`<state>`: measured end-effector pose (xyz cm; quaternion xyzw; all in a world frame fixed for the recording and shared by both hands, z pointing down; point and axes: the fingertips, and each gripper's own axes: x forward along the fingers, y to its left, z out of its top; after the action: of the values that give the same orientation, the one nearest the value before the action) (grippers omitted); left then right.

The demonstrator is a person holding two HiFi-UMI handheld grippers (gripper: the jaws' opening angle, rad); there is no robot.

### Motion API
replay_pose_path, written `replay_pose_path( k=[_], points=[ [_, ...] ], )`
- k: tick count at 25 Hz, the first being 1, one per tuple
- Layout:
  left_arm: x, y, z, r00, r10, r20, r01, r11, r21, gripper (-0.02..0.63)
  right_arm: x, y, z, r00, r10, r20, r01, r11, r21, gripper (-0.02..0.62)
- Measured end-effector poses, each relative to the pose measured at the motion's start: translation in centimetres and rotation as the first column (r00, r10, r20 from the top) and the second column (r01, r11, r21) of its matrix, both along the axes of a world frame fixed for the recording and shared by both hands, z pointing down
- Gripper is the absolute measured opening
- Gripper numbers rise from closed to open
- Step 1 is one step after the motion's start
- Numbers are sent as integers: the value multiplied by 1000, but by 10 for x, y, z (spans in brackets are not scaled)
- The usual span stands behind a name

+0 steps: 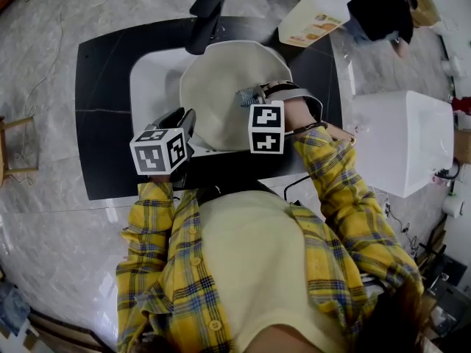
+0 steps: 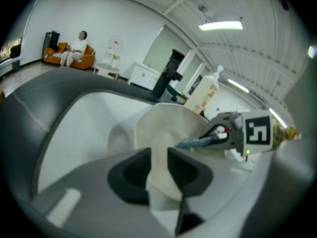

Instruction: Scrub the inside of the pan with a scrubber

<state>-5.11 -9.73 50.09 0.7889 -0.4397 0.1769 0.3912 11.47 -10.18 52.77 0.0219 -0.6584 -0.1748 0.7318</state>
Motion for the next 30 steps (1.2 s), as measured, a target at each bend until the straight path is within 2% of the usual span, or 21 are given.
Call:
replay_pose_path(
  k=[8, 16, 24, 30],
  points=[
    [-4, -4, -3, 999, -40, -13, 40, 999, 10, 94, -6, -18, 5, 1000, 24, 14, -25, 998, 58, 83],
    [-9, -8, -3, 997, -73, -15, 73, 997, 16, 84, -20, -36, 5, 996, 57, 66, -65, 990, 129, 83],
    [-14, -13, -3, 995, -99, -9, 99, 995, 28, 74, -28, -43, 6, 991, 77, 109, -93, 984, 153, 83],
    [-16, -15, -5, 994, -107, -16, 107, 994, 34, 74, -35, -59, -13, 981, 79, 179, -127, 955, 270, 83]
  ],
)
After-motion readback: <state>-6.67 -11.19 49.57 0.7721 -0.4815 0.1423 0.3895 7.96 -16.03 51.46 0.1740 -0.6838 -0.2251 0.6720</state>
